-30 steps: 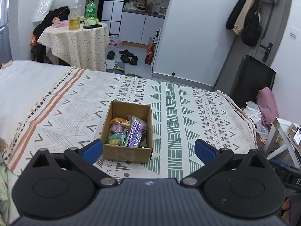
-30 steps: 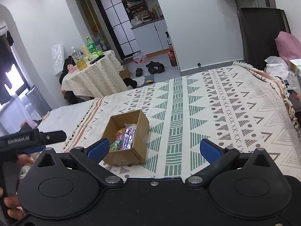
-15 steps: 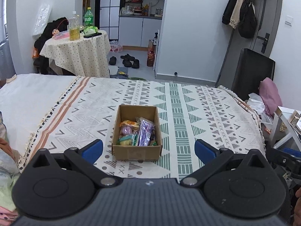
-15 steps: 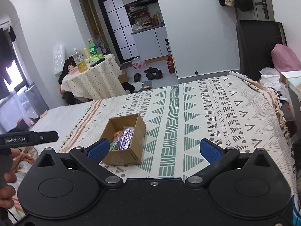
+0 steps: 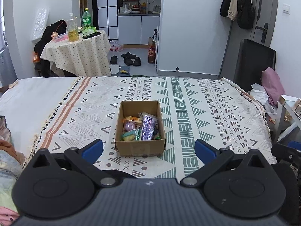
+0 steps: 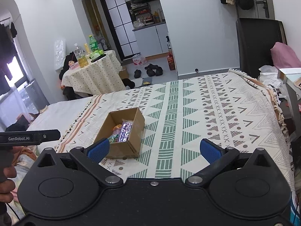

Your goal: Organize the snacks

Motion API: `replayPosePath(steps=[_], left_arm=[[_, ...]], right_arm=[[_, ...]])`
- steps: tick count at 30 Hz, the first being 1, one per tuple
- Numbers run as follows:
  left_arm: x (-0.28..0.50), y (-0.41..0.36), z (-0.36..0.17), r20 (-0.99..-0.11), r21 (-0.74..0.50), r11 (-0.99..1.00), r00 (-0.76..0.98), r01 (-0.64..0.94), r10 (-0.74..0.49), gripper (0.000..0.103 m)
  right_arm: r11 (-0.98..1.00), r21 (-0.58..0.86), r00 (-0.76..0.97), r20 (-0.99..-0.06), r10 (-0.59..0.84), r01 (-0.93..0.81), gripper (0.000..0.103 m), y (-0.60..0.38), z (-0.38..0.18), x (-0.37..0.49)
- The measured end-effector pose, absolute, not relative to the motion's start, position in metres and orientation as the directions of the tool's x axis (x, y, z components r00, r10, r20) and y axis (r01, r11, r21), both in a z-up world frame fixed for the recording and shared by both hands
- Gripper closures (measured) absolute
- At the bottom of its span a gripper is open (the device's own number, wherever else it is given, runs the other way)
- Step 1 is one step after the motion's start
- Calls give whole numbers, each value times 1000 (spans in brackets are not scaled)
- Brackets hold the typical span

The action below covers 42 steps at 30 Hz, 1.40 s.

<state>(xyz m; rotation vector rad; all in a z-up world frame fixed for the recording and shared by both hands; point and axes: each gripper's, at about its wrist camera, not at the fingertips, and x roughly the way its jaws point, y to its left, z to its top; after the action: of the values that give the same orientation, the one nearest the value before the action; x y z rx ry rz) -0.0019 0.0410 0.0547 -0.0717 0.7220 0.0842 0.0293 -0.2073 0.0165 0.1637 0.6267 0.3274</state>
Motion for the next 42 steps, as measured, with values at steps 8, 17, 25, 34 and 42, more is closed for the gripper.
replayPosePath(steps=[8,17,25,34,42], left_arm=[[-1,44,55,-658,-32,994,751,-100,55,0],[1,44,55,-659,-28,995,750,-95,53,0],[2,42,55,-657,-32,995,752,-96,51,0],[2,42,55,-658,-33,995,751,-96,51,0],[1,41,55,-657,-35,995,752,-93,47,0]], right_arm=[[933,259,754,-552,357,-252,0,-205,12,33],[933,257,751,-555,357,-253,0,-202,10,33],[932,258,749,-556,360,-255,0,-201,11,34],[932,257,750,-555,359,-256,0,-200,12,34],[932,258,750,-556,359,-255,0,-200,13,35]])
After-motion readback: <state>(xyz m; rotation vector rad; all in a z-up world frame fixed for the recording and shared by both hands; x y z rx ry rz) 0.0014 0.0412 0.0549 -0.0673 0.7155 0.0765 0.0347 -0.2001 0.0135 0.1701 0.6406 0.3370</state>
